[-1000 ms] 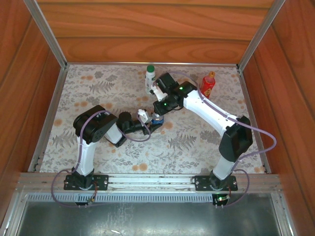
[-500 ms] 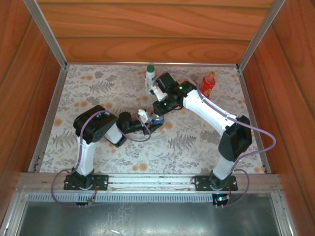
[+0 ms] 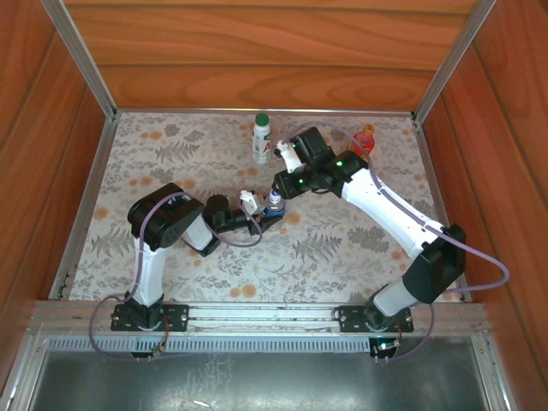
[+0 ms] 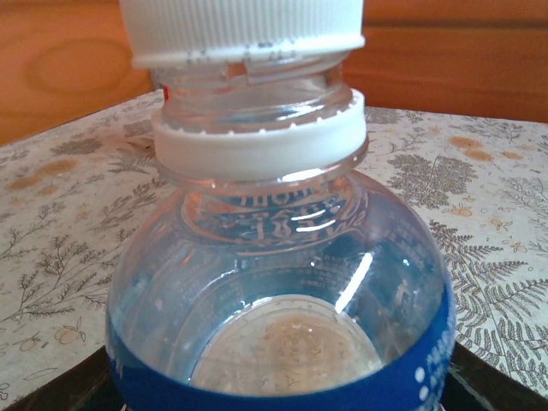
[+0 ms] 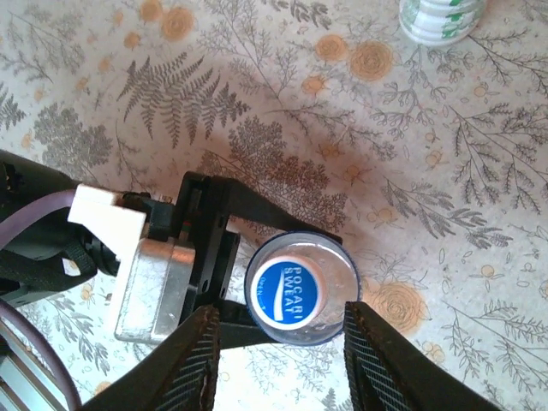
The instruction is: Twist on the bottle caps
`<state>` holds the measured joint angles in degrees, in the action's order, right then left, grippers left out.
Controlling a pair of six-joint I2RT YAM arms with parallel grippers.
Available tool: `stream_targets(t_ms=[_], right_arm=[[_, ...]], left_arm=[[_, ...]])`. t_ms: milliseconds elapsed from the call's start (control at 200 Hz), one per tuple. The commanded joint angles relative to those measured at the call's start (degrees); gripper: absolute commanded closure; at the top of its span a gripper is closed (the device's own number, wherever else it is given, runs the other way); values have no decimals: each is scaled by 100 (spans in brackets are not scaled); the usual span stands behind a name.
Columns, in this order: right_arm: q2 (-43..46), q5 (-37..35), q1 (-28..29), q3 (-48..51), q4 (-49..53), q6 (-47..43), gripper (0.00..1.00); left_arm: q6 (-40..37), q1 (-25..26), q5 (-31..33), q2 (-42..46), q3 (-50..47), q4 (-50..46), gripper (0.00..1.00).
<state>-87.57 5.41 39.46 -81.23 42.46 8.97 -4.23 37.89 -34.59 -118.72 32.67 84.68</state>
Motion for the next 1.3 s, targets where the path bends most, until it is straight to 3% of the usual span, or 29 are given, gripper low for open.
stream_targets(t_ms=[0, 145, 924, 1224, 1294], right_arm=[[-90, 458, -144, 192, -353, 245, 60], [-269, 612, -232, 178, -356, 237, 67], [-719, 714, -313, 258, 24, 44, 77], [-724, 647, -316, 26, 155, -26, 74], [-596, 600, -303, 80, 47, -4, 69]], left_arm=[[-82, -5, -96, -165, -87, -347, 38], [-81, -6, -109, -165, -89, -347, 39], [-101, -5, -124, -192, -94, -346, 38], [-136, -7, -112, -174, -119, -345, 38], [-119, -7, -108, -177, -107, -344, 39]])
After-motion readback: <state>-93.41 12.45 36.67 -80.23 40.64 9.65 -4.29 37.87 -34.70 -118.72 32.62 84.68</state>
